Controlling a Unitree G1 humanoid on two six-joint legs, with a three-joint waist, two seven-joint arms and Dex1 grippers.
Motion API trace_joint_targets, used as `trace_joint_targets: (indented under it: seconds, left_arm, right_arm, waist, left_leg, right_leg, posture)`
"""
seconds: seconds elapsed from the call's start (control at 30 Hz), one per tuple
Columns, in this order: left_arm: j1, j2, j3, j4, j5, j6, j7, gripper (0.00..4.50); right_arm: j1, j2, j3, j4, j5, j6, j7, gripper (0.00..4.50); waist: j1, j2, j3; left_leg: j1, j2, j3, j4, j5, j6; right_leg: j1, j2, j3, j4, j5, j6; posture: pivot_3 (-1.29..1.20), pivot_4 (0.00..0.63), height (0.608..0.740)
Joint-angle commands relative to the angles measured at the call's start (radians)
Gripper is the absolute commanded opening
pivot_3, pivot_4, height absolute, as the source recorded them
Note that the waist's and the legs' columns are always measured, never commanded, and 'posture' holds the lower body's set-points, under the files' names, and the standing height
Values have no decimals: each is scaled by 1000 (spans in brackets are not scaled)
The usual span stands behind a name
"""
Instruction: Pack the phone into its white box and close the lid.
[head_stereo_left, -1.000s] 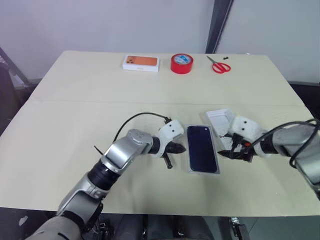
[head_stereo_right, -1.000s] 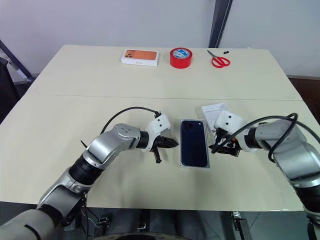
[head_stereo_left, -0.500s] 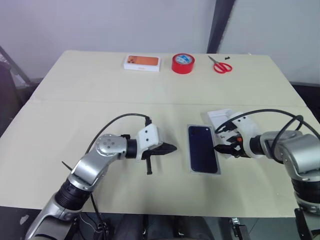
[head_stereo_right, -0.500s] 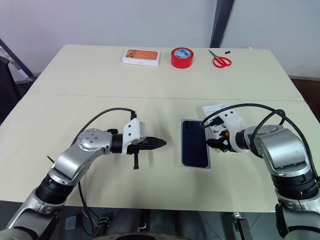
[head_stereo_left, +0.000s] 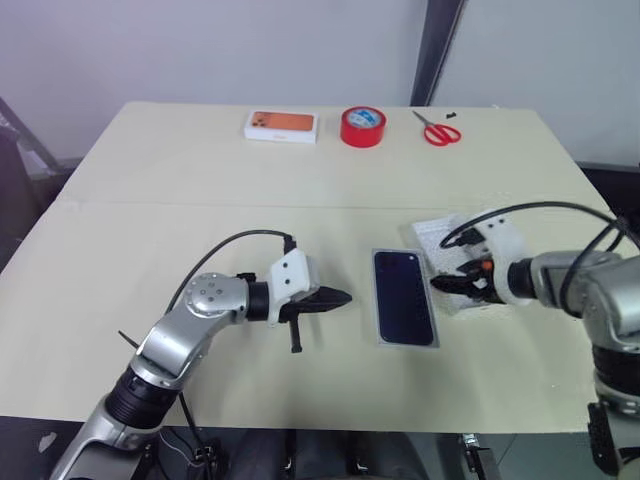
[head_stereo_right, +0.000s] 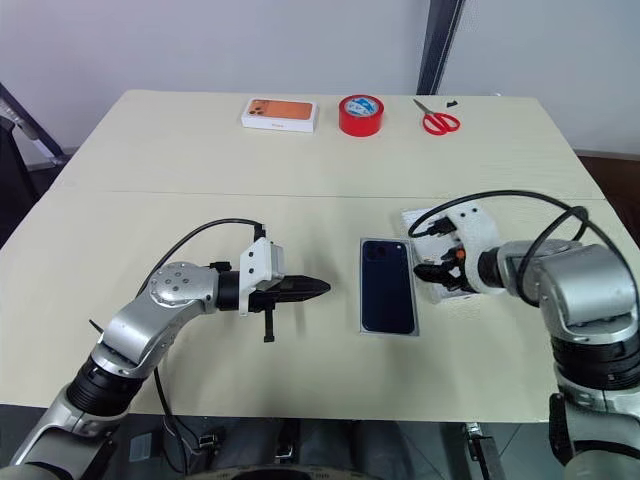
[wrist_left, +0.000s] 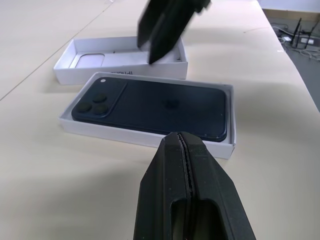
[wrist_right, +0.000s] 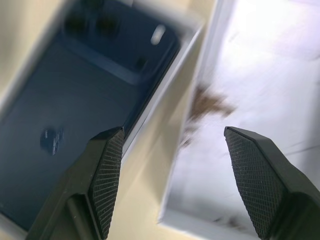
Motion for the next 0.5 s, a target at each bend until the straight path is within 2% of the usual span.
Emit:
trace_joint_targets:
  seconds: [0.03, 0.4, 0.5]
  left_arm:
    - [-9, -8, 25, -19, -21, -16, 0, 0]
    - [-11, -11, 36, -29, -37, -6, 2, 0]
    - [-10, -11, 36, -30, -39, -6, 4, 0]
  right_arm:
    - [8, -12, -21, -4, 27, 7, -19, 3343]
    - [45, -15, 12, 5, 37, -2, -69, 3343]
    - [59, -17, 40, -1, 37, -15, -78, 2451]
  waist:
    - [0, 0, 0]
    - [0, 0, 0]
    - [0, 0, 0]
  left_leg:
    - [0, 0, 0, 0, 0, 0]
    - [0, 0, 0, 0, 0, 0]
    - [0, 0, 0, 0, 0, 0]
  right_leg:
    - [0, 0, 0, 0, 0, 0]
    - [0, 0, 0, 0, 0, 0]
    - [0, 0, 0, 0, 0, 0]
  posture:
    - [0, 150, 725]
    - [0, 150, 725]
    - [0, 150, 725]
